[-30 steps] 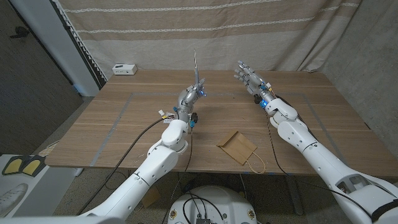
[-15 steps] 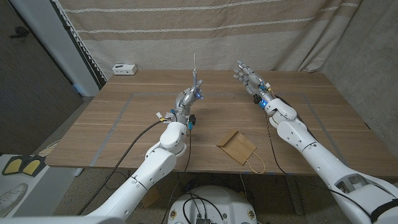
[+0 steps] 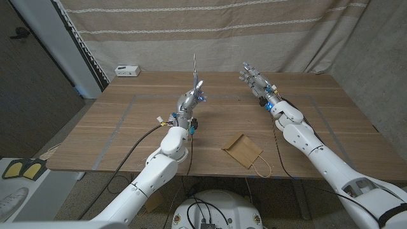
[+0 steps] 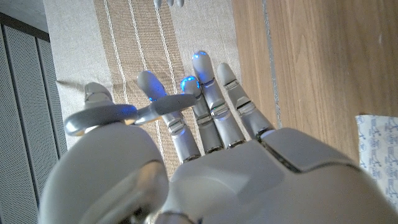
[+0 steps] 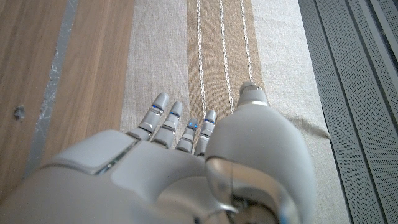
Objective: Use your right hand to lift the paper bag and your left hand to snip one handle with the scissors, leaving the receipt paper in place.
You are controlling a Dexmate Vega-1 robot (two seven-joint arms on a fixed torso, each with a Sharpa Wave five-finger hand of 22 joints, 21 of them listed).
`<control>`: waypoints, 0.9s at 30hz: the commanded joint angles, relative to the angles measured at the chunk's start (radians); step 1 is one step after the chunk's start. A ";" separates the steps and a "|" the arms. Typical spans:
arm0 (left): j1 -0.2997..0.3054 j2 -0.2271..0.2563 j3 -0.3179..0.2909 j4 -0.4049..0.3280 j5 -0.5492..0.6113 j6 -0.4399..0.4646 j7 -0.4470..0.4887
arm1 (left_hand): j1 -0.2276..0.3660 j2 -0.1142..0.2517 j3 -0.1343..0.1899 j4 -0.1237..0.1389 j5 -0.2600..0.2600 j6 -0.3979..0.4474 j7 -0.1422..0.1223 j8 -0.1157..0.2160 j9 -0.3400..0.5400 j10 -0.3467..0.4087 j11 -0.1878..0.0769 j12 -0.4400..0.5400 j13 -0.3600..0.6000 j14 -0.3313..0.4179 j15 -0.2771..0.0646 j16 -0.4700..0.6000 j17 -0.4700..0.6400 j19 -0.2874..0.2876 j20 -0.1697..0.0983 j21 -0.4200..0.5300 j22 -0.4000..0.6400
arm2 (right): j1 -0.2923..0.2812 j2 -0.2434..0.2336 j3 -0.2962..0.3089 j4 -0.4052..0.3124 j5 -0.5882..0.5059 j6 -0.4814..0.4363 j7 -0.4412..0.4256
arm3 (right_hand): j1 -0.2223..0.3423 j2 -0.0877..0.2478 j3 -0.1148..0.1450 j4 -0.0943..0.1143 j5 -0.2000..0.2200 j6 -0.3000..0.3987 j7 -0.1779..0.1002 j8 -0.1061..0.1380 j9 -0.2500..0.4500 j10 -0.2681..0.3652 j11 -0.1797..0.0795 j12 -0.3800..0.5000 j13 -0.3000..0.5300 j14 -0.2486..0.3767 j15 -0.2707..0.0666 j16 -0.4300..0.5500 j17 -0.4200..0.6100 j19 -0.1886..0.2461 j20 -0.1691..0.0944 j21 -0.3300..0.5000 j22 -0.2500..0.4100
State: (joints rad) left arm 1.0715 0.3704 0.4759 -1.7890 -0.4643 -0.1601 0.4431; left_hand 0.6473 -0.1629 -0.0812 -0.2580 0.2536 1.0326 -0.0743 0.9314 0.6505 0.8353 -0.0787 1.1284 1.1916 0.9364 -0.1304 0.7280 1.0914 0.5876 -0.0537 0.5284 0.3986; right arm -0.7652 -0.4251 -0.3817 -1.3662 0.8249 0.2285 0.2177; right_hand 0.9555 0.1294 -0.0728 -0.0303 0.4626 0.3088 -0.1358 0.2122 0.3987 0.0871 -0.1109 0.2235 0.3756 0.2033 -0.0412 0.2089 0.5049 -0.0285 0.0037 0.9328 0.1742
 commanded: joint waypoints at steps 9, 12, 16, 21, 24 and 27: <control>0.050 0.086 -0.026 -0.096 0.014 0.048 -0.021 | -0.181 -0.033 -0.274 0.153 0.019 0.003 0.143 -0.047 -0.048 0.070 -0.068 0.257 -0.044 -0.015 -0.078 -0.024 -0.022 -0.018 -0.018 -0.025 -0.009 | -0.011 -0.001 0.008 -0.006 0.010 0.005 0.001 | -0.003 0.006 -0.007 0.000 0.007 -0.011 0.003 0.006 0.002 -0.007 -0.001 0.008 -0.001 -0.005 -0.093 0.009 -0.002 0.003 0.004 -0.005 0.005; 0.058 0.107 -0.033 -0.115 0.002 0.062 -0.037 | -0.232 -0.037 -0.285 0.165 0.017 -0.004 0.171 -0.059 -0.059 0.058 -0.050 0.246 -0.052 -0.022 -0.070 -0.030 -0.029 -0.032 -0.011 -0.037 -0.015 | -0.009 -0.001 0.006 -0.003 0.006 0.010 0.005 | -0.003 0.006 -0.007 -0.001 0.007 -0.010 0.003 0.006 0.002 -0.006 -0.002 0.008 -0.001 -0.005 -0.092 0.009 -0.003 0.003 0.004 -0.005 0.005; 0.065 0.141 -0.043 -0.146 -0.008 0.099 -0.047 | -0.305 -0.037 -0.286 0.179 0.009 -0.010 0.202 -0.080 -0.080 0.046 -0.030 0.220 -0.082 -0.048 -0.039 -0.035 -0.029 -0.052 0.004 -0.056 -0.022 | -0.010 -0.002 0.007 -0.006 0.008 0.008 0.003 | -0.003 0.006 -0.007 -0.001 0.007 -0.011 0.003 0.007 0.002 -0.007 -0.002 0.008 -0.002 -0.005 -0.092 0.009 -0.004 0.004 0.004 -0.007 0.005; 0.078 0.157 -0.057 -0.167 -0.020 0.116 -0.042 | -0.353 -0.031 -0.281 0.183 0.008 -0.013 0.226 -0.100 -0.099 0.030 -0.009 0.198 -0.106 -0.061 -0.026 -0.042 -0.042 -0.064 0.010 -0.069 -0.024 | -0.011 -0.002 0.007 -0.006 0.008 0.008 0.004 | -0.004 0.006 -0.008 -0.002 0.008 -0.011 0.003 0.007 0.002 -0.008 -0.003 0.009 -0.003 -0.005 -0.092 0.010 -0.006 0.004 0.004 -0.008 0.005; 0.083 0.161 -0.062 -0.171 -0.028 0.119 -0.042 | -0.356 -0.026 -0.276 0.180 0.011 0.014 0.233 -0.102 -0.113 0.028 -0.010 0.200 -0.101 -0.062 -0.025 -0.043 -0.047 -0.063 0.008 -0.070 -0.025 | -0.013 -0.002 0.007 -0.009 0.010 0.005 0.002 | -0.004 0.006 -0.008 -0.003 0.008 -0.011 0.002 0.007 0.001 -0.007 -0.002 0.009 -0.003 -0.004 -0.092 0.010 -0.007 0.004 0.005 -0.010 0.005; 0.085 0.167 -0.066 -0.173 -0.035 0.123 -0.046 | -0.357 -0.021 -0.272 0.177 0.016 0.015 0.232 -0.104 -0.111 0.026 -0.011 0.190 -0.115 -0.068 -0.026 -0.045 -0.052 -0.066 0.008 -0.074 -0.026 | -0.016 -0.002 0.008 -0.012 0.010 0.006 0.000 | -0.004 0.007 -0.008 -0.003 0.008 -0.012 0.002 0.007 0.001 -0.007 -0.002 0.010 -0.004 -0.004 -0.093 0.010 -0.008 0.004 0.005 -0.010 0.005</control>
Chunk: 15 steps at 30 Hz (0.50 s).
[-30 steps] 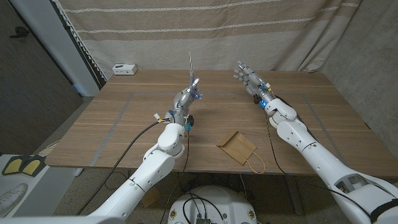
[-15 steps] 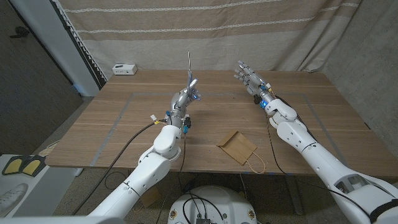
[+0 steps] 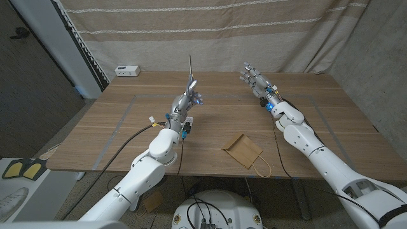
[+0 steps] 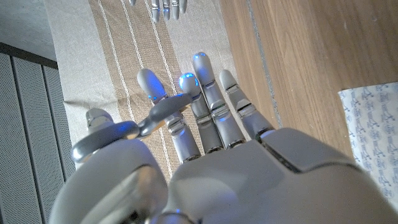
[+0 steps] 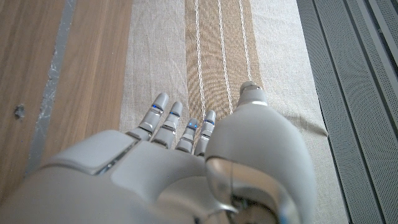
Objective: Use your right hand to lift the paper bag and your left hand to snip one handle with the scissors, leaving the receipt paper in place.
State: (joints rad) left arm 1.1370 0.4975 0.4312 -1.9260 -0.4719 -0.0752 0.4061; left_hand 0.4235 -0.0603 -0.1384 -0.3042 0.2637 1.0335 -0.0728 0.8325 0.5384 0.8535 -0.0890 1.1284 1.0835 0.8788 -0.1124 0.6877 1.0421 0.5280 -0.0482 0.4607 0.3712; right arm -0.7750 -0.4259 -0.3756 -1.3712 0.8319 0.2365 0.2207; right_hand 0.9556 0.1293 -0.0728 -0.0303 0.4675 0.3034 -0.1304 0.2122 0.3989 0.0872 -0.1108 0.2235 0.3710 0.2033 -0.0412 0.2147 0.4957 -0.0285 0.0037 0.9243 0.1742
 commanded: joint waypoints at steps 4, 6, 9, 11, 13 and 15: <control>0.020 0.043 -0.023 -0.034 -0.036 0.035 -0.018 | -0.138 -0.116 -0.210 0.220 0.018 -0.022 0.206 -0.016 0.020 -0.014 -0.007 0.127 -0.092 -0.029 -0.044 -0.028 -0.042 -0.020 0.000 -0.014 0.003 | -0.008 -0.005 0.002 -0.013 0.001 -0.001 -0.005 | -0.005 0.007 -0.009 -0.003 0.004 -0.007 -0.003 0.007 0.001 -0.007 -0.003 0.010 0.000 -0.006 -0.092 0.004 0.000 0.005 0.005 -0.003 0.005; 0.021 0.042 -0.024 -0.029 -0.040 0.025 -0.022 | -0.139 -0.109 -0.207 0.219 0.027 -0.008 0.210 -0.033 -0.006 -0.034 -0.007 0.083 -0.149 -0.041 -0.049 -0.039 -0.061 -0.028 -0.007 -0.022 0.002 | -0.009 -0.007 0.002 -0.017 -0.002 -0.001 -0.009 | -0.005 0.008 -0.009 -0.004 0.004 -0.006 -0.003 0.007 0.001 -0.007 -0.005 0.011 0.000 -0.006 -0.092 0.005 -0.001 0.004 0.006 -0.004 0.006; 0.021 0.039 -0.026 -0.026 -0.050 0.022 -0.027 | -0.139 -0.106 -0.205 0.219 0.032 0.017 0.204 -0.038 -0.025 -0.031 -0.011 0.075 -0.163 -0.046 -0.051 -0.045 -0.073 -0.029 -0.007 -0.023 0.002 | -0.011 -0.009 0.003 -0.023 -0.002 -0.004 -0.014 | -0.005 0.007 -0.009 -0.004 0.004 -0.008 -0.003 0.007 0.001 -0.007 -0.005 0.011 -0.001 -0.005 -0.093 0.005 -0.002 0.005 0.006 -0.005 0.006; 0.020 0.039 -0.025 -0.023 -0.055 0.019 -0.033 | -0.135 -0.101 -0.202 0.218 0.039 0.055 0.205 -0.026 -0.022 -0.041 -0.013 0.076 -0.156 -0.051 -0.052 -0.046 -0.077 -0.032 -0.010 -0.026 0.001 | -0.012 -0.010 0.004 -0.029 0.001 -0.010 -0.016 | -0.005 0.008 -0.010 -0.004 0.004 -0.007 -0.003 0.007 0.001 -0.007 -0.005 0.011 -0.001 -0.006 -0.094 0.005 -0.003 0.005 0.006 -0.006 0.006; 0.018 0.038 -0.026 -0.019 -0.063 0.016 -0.037 | -0.128 -0.095 -0.198 0.217 0.045 0.085 0.209 -0.020 -0.026 -0.042 -0.013 0.075 -0.158 -0.049 -0.053 -0.048 -0.085 -0.033 -0.011 -0.027 0.003 | -0.013 -0.012 0.004 -0.032 -0.001 -0.008 -0.019 | -0.006 0.008 -0.010 -0.005 0.004 -0.008 -0.002 0.007 0.001 -0.008 -0.004 0.011 -0.001 -0.006 -0.093 0.005 -0.003 0.005 0.006 -0.007 0.006; 0.019 0.033 -0.026 -0.013 -0.061 0.003 -0.037 | -0.120 -0.091 -0.195 0.214 0.051 0.130 0.227 -0.009 -0.030 -0.041 -0.013 0.076 -0.157 -0.050 -0.050 -0.044 -0.084 -0.034 -0.012 -0.027 0.005 | -0.014 -0.013 0.003 -0.033 -0.003 -0.007 -0.018 | -0.006 0.008 -0.010 -0.005 0.004 -0.006 -0.002 0.008 0.001 -0.008 -0.005 0.011 -0.002 -0.006 -0.092 0.005 -0.004 0.005 0.006 -0.007 0.006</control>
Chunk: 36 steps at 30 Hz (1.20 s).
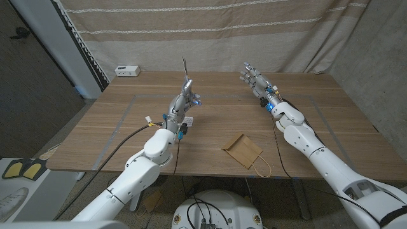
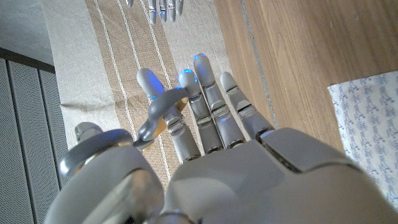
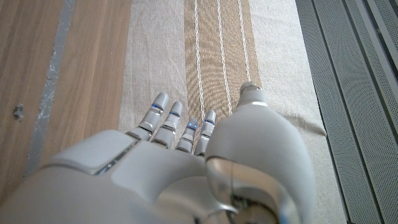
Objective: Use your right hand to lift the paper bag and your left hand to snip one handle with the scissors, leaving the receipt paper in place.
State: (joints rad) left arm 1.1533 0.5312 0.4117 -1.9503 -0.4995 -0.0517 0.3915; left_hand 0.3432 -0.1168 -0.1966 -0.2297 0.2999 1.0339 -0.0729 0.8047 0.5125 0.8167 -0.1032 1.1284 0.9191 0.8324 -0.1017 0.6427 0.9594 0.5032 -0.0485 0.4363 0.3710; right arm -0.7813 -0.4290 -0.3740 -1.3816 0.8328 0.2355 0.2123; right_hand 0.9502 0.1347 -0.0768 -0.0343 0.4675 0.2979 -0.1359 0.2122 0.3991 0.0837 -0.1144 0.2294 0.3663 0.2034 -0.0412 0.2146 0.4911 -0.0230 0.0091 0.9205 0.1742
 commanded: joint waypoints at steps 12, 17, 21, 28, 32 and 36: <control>-0.003 0.018 -0.001 -0.001 0.021 0.020 0.028 | -0.031 -0.046 -0.147 0.137 0.037 0.180 0.260 0.037 0.027 0.000 0.022 0.134 0.094 0.001 -0.047 0.033 0.016 -0.010 -0.012 0.000 0.024 | -0.015 -0.018 0.006 -0.036 -0.003 -0.005 -0.015 | -0.002 0.005 -0.006 -0.002 0.005 -0.001 0.001 0.009 0.000 -0.006 -0.003 0.006 0.001 -0.006 -0.091 0.007 -0.003 0.001 0.001 -0.008 0.006; -0.009 0.038 -0.003 -0.016 0.047 0.050 0.037 | -0.064 -0.068 -0.159 0.143 0.032 0.144 0.260 0.022 0.037 -0.023 0.026 0.114 0.076 -0.012 -0.040 0.031 0.013 -0.017 -0.001 -0.004 0.028 | -0.014 -0.017 0.008 -0.035 0.000 -0.004 -0.014 | -0.002 0.005 -0.007 -0.003 0.005 -0.002 0.002 0.009 0.000 -0.006 -0.002 0.007 0.000 -0.006 -0.090 0.007 -0.005 0.001 0.001 -0.009 0.006; -0.016 0.060 -0.005 -0.033 0.051 0.092 0.034 | -0.093 -0.073 -0.162 0.145 0.025 0.126 0.260 0.011 0.046 -0.047 0.031 0.086 0.045 -0.028 -0.030 0.029 0.009 -0.027 0.006 -0.011 0.031 | -0.013 -0.018 0.009 -0.029 -0.001 0.002 -0.008 | -0.002 0.005 -0.007 -0.003 0.005 -0.002 0.002 0.009 0.000 -0.005 -0.003 0.008 -0.001 -0.006 -0.088 0.007 -0.006 0.001 0.002 -0.010 0.006; -0.021 0.074 -0.010 -0.046 0.033 0.131 0.023 | -0.115 -0.076 -0.164 0.146 0.019 0.124 0.268 0.000 0.040 -0.041 0.039 0.089 0.047 -0.030 -0.020 0.033 0.009 -0.031 0.013 -0.016 0.032 | -0.013 -0.019 0.013 -0.027 0.001 0.006 -0.010 | -0.003 0.005 -0.008 -0.004 0.006 -0.001 0.002 0.010 -0.001 -0.006 -0.002 0.008 -0.002 -0.006 -0.090 0.008 -0.008 0.002 0.001 -0.013 0.006; -0.022 0.079 -0.012 -0.044 0.019 0.135 0.009 | -0.124 -0.070 -0.160 0.143 0.017 0.146 0.272 0.006 0.046 -0.030 0.042 0.107 0.068 -0.021 -0.021 0.040 0.006 -0.025 0.013 -0.015 0.034 | -0.014 -0.017 0.015 -0.026 0.003 0.006 -0.013 | -0.003 0.006 -0.008 -0.005 0.006 -0.001 0.002 0.010 -0.001 -0.006 -0.003 0.008 -0.002 -0.007 -0.090 0.008 -0.010 0.003 0.002 -0.014 0.006; -0.022 0.074 -0.010 -0.039 0.018 0.123 0.008 | -0.124 -0.065 -0.155 0.138 0.017 0.166 0.274 0.012 0.054 -0.024 0.044 0.126 0.094 -0.018 -0.023 0.050 0.009 -0.021 0.008 -0.015 0.038 | -0.018 -0.016 0.017 -0.025 0.008 0.005 -0.012 | -0.003 0.006 -0.008 -0.005 0.006 -0.003 0.003 0.009 -0.001 -0.007 -0.001 0.009 -0.003 -0.006 -0.090 0.009 -0.011 0.003 0.002 -0.015 0.006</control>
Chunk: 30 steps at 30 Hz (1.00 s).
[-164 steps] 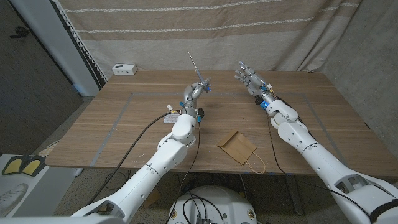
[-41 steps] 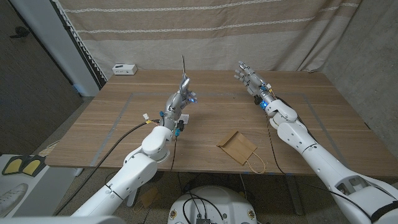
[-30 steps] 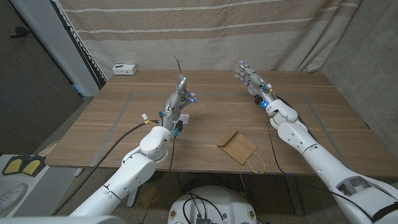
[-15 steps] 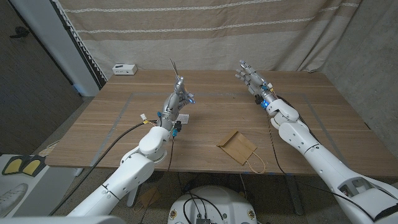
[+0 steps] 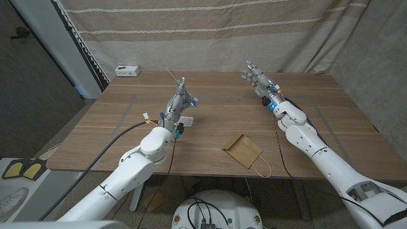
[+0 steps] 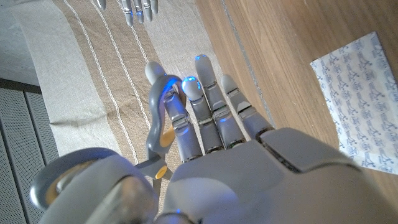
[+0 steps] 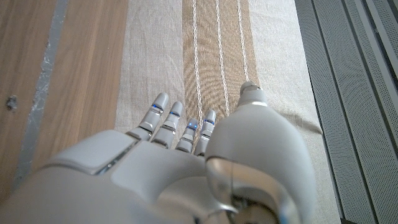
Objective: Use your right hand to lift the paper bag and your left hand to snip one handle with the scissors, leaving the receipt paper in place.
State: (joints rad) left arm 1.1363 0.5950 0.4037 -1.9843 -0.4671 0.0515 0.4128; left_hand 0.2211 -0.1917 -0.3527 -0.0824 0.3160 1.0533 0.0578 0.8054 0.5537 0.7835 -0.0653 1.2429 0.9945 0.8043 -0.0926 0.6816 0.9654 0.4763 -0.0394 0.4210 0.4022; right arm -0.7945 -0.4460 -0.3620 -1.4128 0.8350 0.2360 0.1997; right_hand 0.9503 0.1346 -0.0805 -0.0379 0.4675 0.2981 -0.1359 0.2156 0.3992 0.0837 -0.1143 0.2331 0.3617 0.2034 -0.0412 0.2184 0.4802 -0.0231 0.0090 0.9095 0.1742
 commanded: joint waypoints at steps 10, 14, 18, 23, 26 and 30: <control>0.000 0.008 0.001 -0.006 -0.028 0.008 -0.025 | 0.003 0.029 0.010 -0.015 0.017 0.135 0.131 0.006 0.050 -0.142 -0.023 -0.070 -0.021 -0.068 -0.051 -0.042 -0.066 -0.011 -0.009 -0.019 0.003 | -0.012 -0.003 0.009 -0.001 0.008 0.008 -0.001 | -0.002 0.008 -0.004 -0.003 0.007 -0.003 0.002 0.006 -0.001 -0.007 -0.002 0.006 0.000 -0.008 -0.088 0.005 -0.003 0.004 0.003 -0.007 0.006; 0.005 0.005 0.003 0.000 -0.028 -0.013 -0.030 | 0.000 0.028 0.009 -0.014 0.022 0.130 0.124 0.022 0.089 -0.137 -0.026 -0.097 -0.063 -0.070 -0.055 -0.058 -0.100 -0.009 -0.011 -0.025 -0.002 | -0.013 -0.005 0.008 0.000 0.004 0.014 0.004 | -0.002 0.008 -0.004 -0.004 0.007 -0.003 0.002 0.007 -0.001 -0.007 -0.001 0.006 -0.001 -0.007 -0.089 0.006 -0.005 0.004 0.003 -0.009 0.006; 0.008 0.003 0.005 0.002 -0.027 -0.021 -0.032 | -0.003 0.028 0.010 -0.014 0.027 0.132 0.117 0.026 0.100 -0.158 -0.029 -0.145 -0.120 -0.072 -0.049 -0.074 -0.138 -0.005 -0.014 -0.031 -0.009 | -0.014 -0.006 0.008 -0.002 0.005 0.012 0.003 | -0.003 0.009 -0.004 -0.005 0.007 -0.006 0.000 0.006 -0.001 -0.007 -0.002 0.007 -0.002 -0.007 -0.089 0.006 -0.006 0.004 0.003 -0.011 0.006; 0.010 0.004 0.008 0.003 -0.029 -0.027 -0.038 | -0.005 0.030 0.010 -0.013 0.032 0.134 0.117 0.027 0.107 -0.188 -0.044 -0.194 -0.172 -0.091 -0.050 -0.094 -0.171 -0.005 -0.017 -0.038 -0.015 | -0.014 -0.007 0.009 -0.005 0.007 0.010 0.002 | -0.004 0.009 -0.005 -0.005 0.007 -0.006 0.001 0.006 -0.002 -0.011 -0.003 0.006 -0.002 -0.008 -0.089 0.006 -0.007 0.006 0.003 -0.012 0.006; 0.012 0.004 0.009 0.004 -0.029 -0.032 -0.042 | -0.007 0.030 0.010 -0.012 0.035 0.136 0.116 0.025 0.104 -0.222 -0.047 -0.239 -0.211 -0.092 -0.048 -0.103 -0.196 -0.004 -0.017 -0.043 -0.019 | -0.012 -0.007 0.007 -0.003 0.002 0.015 0.005 | -0.004 0.009 -0.005 -0.005 0.007 -0.006 0.001 0.006 -0.002 -0.011 -0.004 0.006 -0.003 -0.008 -0.089 0.006 -0.008 0.006 0.003 -0.013 0.006; 0.014 0.000 0.012 0.008 -0.026 -0.045 -0.044 | -0.013 0.030 0.010 -0.010 0.040 0.142 0.118 0.026 0.102 -0.264 -0.051 -0.297 -0.261 -0.107 -0.052 -0.121 -0.230 0.000 -0.019 -0.048 -0.025 | -0.014 -0.008 0.008 -0.008 0.004 0.011 0.001 | -0.005 0.010 -0.005 -0.005 0.007 -0.006 0.001 0.007 -0.002 -0.012 -0.004 0.006 -0.003 -0.008 -0.088 0.007 -0.009 0.007 0.003 -0.014 0.006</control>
State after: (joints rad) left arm 1.1445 0.5996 0.4099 -1.9833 -0.4942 0.0306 0.3787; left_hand 0.2139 -0.1596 -0.3423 -0.0926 0.3455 1.0580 0.0543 0.8317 0.6436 0.5290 -0.1157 0.9632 0.7488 0.7056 -0.0677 0.5690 0.7468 0.4693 -0.0465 0.3793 0.3763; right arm -0.8067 -0.4512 -0.3545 -1.4147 0.8402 0.2473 0.2017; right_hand 0.9460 0.1389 -0.0804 -0.0379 0.4675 0.2981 -0.1358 0.2155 0.3939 0.0782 -0.1199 0.2330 0.3570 0.1979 -0.0357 0.2184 0.4682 -0.0229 0.0093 0.8981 0.1794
